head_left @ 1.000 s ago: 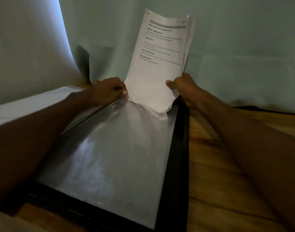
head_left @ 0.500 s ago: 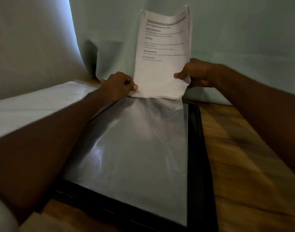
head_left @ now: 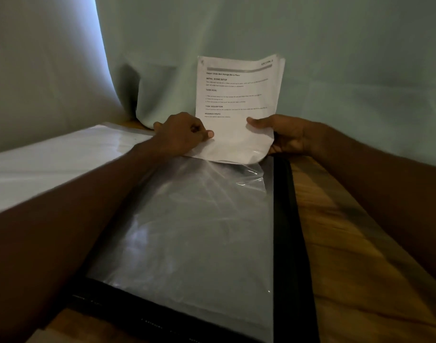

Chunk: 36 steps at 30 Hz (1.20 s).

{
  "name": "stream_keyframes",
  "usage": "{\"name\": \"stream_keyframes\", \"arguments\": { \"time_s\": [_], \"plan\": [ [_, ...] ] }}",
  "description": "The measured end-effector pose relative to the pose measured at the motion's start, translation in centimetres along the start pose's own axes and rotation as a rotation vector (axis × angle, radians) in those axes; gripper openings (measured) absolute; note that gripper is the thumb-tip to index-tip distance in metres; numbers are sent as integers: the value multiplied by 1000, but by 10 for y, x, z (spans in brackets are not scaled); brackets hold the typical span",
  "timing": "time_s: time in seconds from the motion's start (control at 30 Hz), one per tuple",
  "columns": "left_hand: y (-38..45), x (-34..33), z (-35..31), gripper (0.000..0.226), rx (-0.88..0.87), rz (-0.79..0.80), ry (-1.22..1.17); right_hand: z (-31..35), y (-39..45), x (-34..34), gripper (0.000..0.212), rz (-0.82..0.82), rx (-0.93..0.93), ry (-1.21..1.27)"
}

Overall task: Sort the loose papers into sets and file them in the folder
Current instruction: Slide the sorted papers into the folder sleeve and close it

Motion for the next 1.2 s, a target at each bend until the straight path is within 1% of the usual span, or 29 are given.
{"name": "stream_keyframes", "arguments": {
  "time_s": [0.03,0.1,0.17,0.2,0.23,0.3,0.43,0.5,0.57,0.63,0.67,0.73,0.83,0.93,0.97,1.1,1.13,1.2],
  "plan": [
    [-2,-3,-7,25,-23,19,-22,1,2,5,43,-52,28,51],
    [-7,-8,-22,31,-75,63,-88,4,6,20,40,-201,87,131],
    [-12,-14,-38,46,-122,113,-147,7,7,32,39,-336,138,168],
    [-14,-15,-46,53,-148,122,-181,8,6,33,38,-366,154,174],
    [-16,-17,-55,55,-178,124,-219,8,5,32,37,-376,162,182],
    [-20,-18,-70,50,-215,121,-272,10,2,27,34,-371,174,184],
    [-25,-33,-88,30,-281,148,-213,1,-2,26,29,-392,186,132],
    [-26,-38,-97,35,-306,147,-173,-5,-4,29,28,-405,198,152],
    [-26,-38,-103,36,-303,118,-147,-7,-6,32,18,-415,244,208],
    [-28,-35,-106,33,-304,72,-130,-6,-9,33,7,-419,308,253],
    [-29,-34,-109,32,-305,52,-118,-4,-12,34,5,-429,339,259],
    [-31,-34,-114,31,-298,23,-83,-4,-15,37,7,-459,380,246],
    [-29,-40,-121,29,-249,11,-32,-7,-13,42,6,-479,378,237],
    [-29,-47,-131,39,-269,-9,76,-11,-10,44,8,-476,352,279],
    [-28,-49,-132,39,-270,-6,92,-12,-9,44,9,-474,344,297],
    [-22,-51,-130,13,-224,6,88,-13,-7,45,9,-494,341,237],
    [-20,-51,-130,11,-220,16,104,-13,-7,45,8,-503,339,226],
    [-16,-50,-132,9,-216,28,125,-14,-7,46,16,-506,338,235]
  ]
}}
Point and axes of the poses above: each hand's wrist, its own y-axis towards the middle knuckle, its own x-axis out of the back of the hand, z = x × y, the point moved 10 cm from there along y, towards the middle knuckle, and after that the axes turned 3 degrees about y, right-handed, at the moved point
